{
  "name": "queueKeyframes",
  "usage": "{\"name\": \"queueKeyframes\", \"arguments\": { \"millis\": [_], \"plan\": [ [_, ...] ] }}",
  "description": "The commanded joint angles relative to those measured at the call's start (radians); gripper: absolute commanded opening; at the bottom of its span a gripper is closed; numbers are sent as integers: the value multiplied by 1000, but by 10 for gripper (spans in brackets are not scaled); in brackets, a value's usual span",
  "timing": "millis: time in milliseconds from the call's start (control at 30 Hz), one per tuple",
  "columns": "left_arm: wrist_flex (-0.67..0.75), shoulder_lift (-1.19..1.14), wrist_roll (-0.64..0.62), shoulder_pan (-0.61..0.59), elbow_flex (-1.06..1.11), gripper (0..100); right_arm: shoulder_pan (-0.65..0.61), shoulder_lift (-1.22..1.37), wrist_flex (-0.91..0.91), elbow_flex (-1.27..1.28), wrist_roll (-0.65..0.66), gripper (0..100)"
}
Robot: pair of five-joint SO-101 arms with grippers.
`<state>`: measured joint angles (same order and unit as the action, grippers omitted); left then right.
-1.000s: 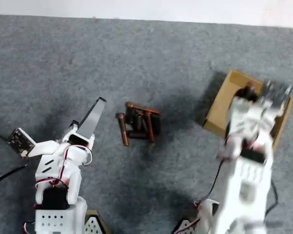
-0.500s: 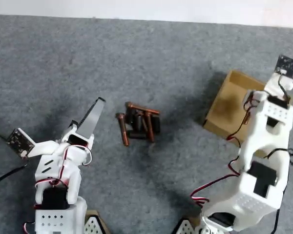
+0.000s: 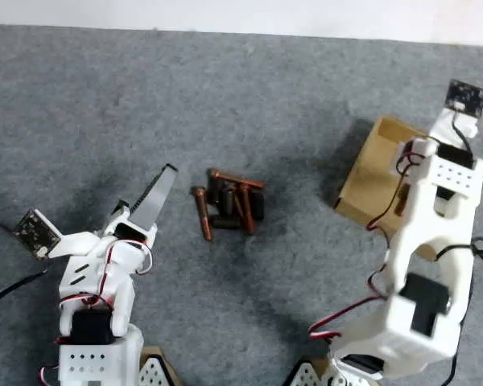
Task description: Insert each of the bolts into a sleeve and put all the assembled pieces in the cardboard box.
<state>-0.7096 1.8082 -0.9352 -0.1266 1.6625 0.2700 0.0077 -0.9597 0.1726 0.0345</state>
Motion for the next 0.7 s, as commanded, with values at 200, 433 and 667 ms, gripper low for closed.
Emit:
{"name": "queueKeyframes", "arguments": {
  "millis": [200, 433, 667],
  "plan": [
    [23, 5, 6, -5, -5, 587, -268, -555, 104, 486, -69, 210],
    [20, 5, 6, -5, -2, 587, -401, -952, 470, 1090, -63, 210],
    [23, 5, 6, 5, 19, 587, -410, -1239, 642, 1483, -63, 210]
  ]
}}
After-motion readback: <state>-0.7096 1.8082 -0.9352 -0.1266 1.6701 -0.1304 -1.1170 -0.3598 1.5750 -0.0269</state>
